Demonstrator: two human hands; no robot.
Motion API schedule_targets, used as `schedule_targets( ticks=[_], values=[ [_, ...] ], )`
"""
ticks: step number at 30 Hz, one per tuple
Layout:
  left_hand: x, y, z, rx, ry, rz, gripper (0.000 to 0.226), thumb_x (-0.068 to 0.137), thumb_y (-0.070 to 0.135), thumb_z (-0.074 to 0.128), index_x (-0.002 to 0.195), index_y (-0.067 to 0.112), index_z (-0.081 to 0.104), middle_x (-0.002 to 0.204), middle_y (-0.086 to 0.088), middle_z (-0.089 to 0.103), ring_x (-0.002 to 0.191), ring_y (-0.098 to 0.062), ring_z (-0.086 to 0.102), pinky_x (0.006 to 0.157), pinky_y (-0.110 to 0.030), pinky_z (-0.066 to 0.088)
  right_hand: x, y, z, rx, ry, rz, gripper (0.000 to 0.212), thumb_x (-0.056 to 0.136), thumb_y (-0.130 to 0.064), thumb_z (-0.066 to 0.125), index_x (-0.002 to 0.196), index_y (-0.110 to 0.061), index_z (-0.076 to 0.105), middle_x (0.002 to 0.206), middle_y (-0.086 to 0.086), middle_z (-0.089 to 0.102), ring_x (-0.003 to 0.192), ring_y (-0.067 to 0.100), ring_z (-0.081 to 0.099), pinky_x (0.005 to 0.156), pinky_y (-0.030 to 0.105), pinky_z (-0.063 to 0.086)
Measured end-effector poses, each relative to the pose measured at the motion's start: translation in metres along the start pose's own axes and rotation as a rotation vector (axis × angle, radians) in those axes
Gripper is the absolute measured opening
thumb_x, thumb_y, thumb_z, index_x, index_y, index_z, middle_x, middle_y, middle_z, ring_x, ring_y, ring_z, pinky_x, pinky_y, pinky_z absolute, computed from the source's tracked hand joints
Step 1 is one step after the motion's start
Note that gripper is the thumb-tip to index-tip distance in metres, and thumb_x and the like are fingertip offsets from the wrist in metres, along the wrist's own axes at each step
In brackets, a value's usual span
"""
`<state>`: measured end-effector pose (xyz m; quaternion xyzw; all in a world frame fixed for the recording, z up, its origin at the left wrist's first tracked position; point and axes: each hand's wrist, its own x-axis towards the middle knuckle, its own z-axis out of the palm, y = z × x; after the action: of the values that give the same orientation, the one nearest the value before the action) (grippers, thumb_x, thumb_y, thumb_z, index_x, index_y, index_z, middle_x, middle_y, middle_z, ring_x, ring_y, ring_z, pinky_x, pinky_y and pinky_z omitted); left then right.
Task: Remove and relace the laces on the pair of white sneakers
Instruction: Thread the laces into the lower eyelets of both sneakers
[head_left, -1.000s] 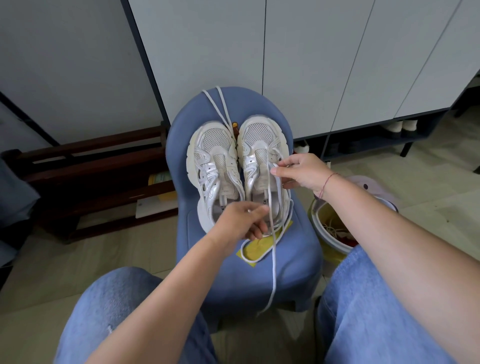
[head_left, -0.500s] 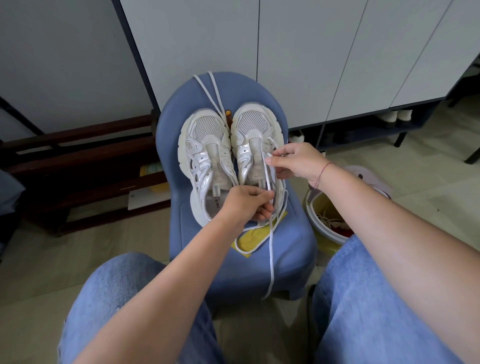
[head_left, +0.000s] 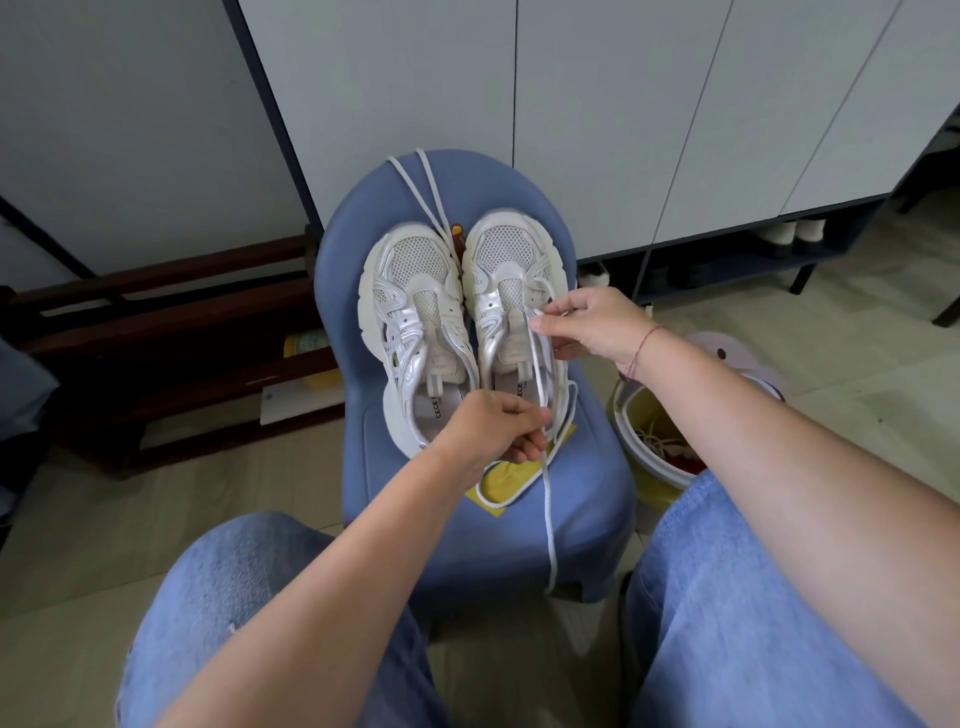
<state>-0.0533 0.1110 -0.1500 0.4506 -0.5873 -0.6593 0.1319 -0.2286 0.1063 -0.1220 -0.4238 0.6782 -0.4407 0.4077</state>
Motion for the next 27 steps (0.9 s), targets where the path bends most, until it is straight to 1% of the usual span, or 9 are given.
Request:
schedule_targets(
  ticks=[3, 7, 11, 13, 16, 18, 21, 24, 27],
  values=[
    [0.0, 0.003, -0.003, -0.079, 0.054, 0.03, 0.018, 0.096, 0.014, 0.063, 0.081, 0.003, 0.064, 0.063, -0.008, 0.063, 0.043, -0.008, 0.056, 0.044, -0.015, 0.046, -0.001, 0.0, -0.002, -0.004, 0.026, -0.008, 0.028, 0.08, -0.028, 0.075, 0.094, -0.005, 0.067, 0.074, 0.005, 0.065, 0.065, 0.013, 0.062, 0.07, 0.028, 0.059],
    [0.0, 0.009, -0.011, -0.169, 0.114, 0.079, 0.019, 0.096, 0.02, 0.064, 0.086, 0.004, 0.062, 0.064, -0.009, 0.065, 0.046, -0.011, 0.058, 0.044, -0.017, 0.046, 0.006, 0.003, -0.01, -0.132, 0.23, -0.032, 0.044, 0.084, -0.054, 0.06, 0.084, -0.01, 0.058, 0.072, 0.009, 0.053, 0.065, 0.019, 0.051, 0.067, 0.031, 0.049],
    [-0.002, 0.013, -0.014, -0.199, 0.096, 0.123, 0.02, 0.097, 0.023, 0.061, 0.089, 0.005, 0.058, 0.06, -0.005, 0.066, 0.049, -0.013, 0.059, 0.047, -0.019, 0.049, 0.01, 0.008, -0.009, -0.171, 0.095, 0.053, 0.044, 0.091, -0.037, 0.058, 0.111, 0.002, 0.061, 0.107, 0.021, 0.066, 0.101, 0.032, 0.063, 0.084, 0.035, 0.048],
    [-0.003, 0.013, -0.014, -0.203, 0.085, 0.142, 0.021, 0.097, 0.024, 0.061, 0.087, 0.006, 0.058, 0.062, -0.003, 0.067, 0.052, -0.014, 0.06, 0.051, -0.02, 0.05, 0.007, 0.009, -0.005, -0.164, 0.023, 0.072, 0.031, 0.089, -0.028, 0.064, 0.11, -0.005, 0.062, 0.1, 0.013, 0.068, 0.089, 0.02, 0.066, 0.076, 0.028, 0.051],
    [-0.002, 0.013, -0.013, -0.205, 0.088, 0.176, 0.022, 0.097, 0.025, 0.061, 0.085, 0.006, 0.06, 0.068, -0.004, 0.068, 0.06, -0.015, 0.061, 0.057, -0.02, 0.053, 0.002, 0.006, -0.003, -0.051, -0.009, 0.124, 0.007, 0.089, -0.015, 0.064, 0.092, -0.009, 0.061, 0.075, 0.006, 0.062, 0.056, 0.008, 0.057, 0.054, 0.019, 0.05],
    [-0.002, 0.013, -0.012, -0.206, 0.093, 0.231, 0.02, 0.097, 0.023, 0.06, 0.086, 0.006, 0.063, 0.074, -0.004, 0.069, 0.067, -0.015, 0.063, 0.064, -0.021, 0.055, -0.004, -0.001, -0.007, 0.012, -0.016, 0.175, 0.011, 0.091, -0.01, 0.06, 0.081, -0.01, 0.059, 0.068, 0.005, 0.057, 0.043, 0.005, 0.05, 0.043, 0.015, 0.044],
    [-0.002, 0.015, -0.008, -0.209, 0.076, 0.336, 0.014, 0.097, 0.024, 0.06, 0.1, 0.012, 0.067, 0.089, 0.003, 0.072, 0.086, -0.01, 0.067, 0.083, -0.022, 0.054, -0.022, -0.021, -0.02, 0.342, -0.14, 0.201, 0.013, 0.095, -0.013, 0.052, 0.088, -0.006, 0.061, 0.071, 0.005, 0.062, 0.053, 0.008, 0.057, 0.053, 0.019, 0.052],
    [-0.002, 0.02, -0.001, -0.162, -0.046, 0.387, 0.027, 0.097, 0.028, 0.058, 0.121, 0.016, 0.064, 0.109, 0.007, 0.071, 0.112, -0.007, 0.064, 0.102, -0.023, 0.047, -0.041, -0.038, -0.027, 0.719, -0.34, 0.154, 0.025, 0.087, -0.019, 0.051, 0.088, -0.004, 0.07, 0.081, 0.008, 0.068, 0.068, 0.012, 0.066, 0.068, 0.027, 0.059],
    [-0.006, 0.021, 0.007, -0.095, -0.17, 0.385, 0.029, 0.101, 0.025, 0.054, 0.118, 0.004, 0.064, 0.101, 0.001, 0.072, 0.101, -0.009, 0.069, 0.096, -0.021, 0.049, -0.045, -0.04, -0.018, 0.78, -0.352, 0.153, 0.025, 0.084, -0.016, 0.051, 0.08, -0.003, 0.073, 0.085, 0.01, 0.071, 0.074, 0.012, 0.069, 0.071, 0.029, 0.059]
  ],
)
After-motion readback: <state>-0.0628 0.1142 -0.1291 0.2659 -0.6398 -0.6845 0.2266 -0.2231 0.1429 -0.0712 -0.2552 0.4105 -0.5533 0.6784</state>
